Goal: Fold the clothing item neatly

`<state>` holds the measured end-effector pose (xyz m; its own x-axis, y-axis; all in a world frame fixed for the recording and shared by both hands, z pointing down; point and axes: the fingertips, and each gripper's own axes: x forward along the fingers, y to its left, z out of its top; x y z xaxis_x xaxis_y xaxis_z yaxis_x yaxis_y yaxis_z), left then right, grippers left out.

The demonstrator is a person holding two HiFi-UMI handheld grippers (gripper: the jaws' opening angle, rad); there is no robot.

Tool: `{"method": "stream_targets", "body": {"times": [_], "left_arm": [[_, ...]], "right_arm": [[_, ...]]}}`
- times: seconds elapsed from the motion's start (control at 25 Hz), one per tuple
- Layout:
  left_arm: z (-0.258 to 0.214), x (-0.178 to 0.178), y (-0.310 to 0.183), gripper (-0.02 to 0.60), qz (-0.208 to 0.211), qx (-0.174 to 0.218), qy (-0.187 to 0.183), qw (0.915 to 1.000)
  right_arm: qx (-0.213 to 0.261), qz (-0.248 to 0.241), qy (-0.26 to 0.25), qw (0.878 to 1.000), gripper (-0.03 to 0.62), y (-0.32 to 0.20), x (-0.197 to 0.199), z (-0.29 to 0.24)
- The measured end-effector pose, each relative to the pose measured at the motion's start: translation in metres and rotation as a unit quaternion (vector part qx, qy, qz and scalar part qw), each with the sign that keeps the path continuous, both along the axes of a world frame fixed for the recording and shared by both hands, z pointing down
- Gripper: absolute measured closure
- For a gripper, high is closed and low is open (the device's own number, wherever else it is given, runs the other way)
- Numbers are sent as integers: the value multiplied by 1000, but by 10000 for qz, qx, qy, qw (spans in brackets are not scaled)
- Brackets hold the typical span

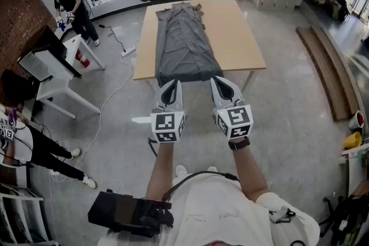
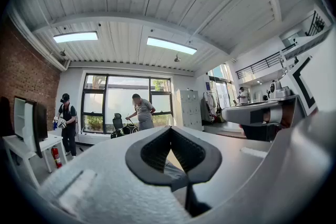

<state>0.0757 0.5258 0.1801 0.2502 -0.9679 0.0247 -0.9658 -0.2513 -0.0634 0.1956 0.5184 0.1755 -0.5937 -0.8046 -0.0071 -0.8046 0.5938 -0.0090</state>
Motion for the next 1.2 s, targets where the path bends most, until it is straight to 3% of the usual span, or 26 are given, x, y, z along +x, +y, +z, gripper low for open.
{"method": "stream_targets", "body": {"times": [0.28, 0.48, 0.64, 0.96, 1.2], "left_arm": [[14, 29, 9, 580, 38, -133, 8, 9999], [44, 38, 10, 580, 113, -509, -170, 9985], [61, 39, -7, 580, 216, -709, -75, 9972], [86, 47, -98, 580, 606, -836, 169, 9945], [56, -13, -184, 580, 494, -560, 286, 9968]], "right_arm": [[-160, -74, -183, 9997, 597, 5, 24, 16], [-473, -94, -404, 9980, 597, 3, 28, 46], [-704, -42, -558, 9959, 597, -8, 29, 62], [-831, 316, -369, 9954, 597, -95, 35, 80], [-741, 134, -359, 9965, 597, -175, -28, 58]]}}
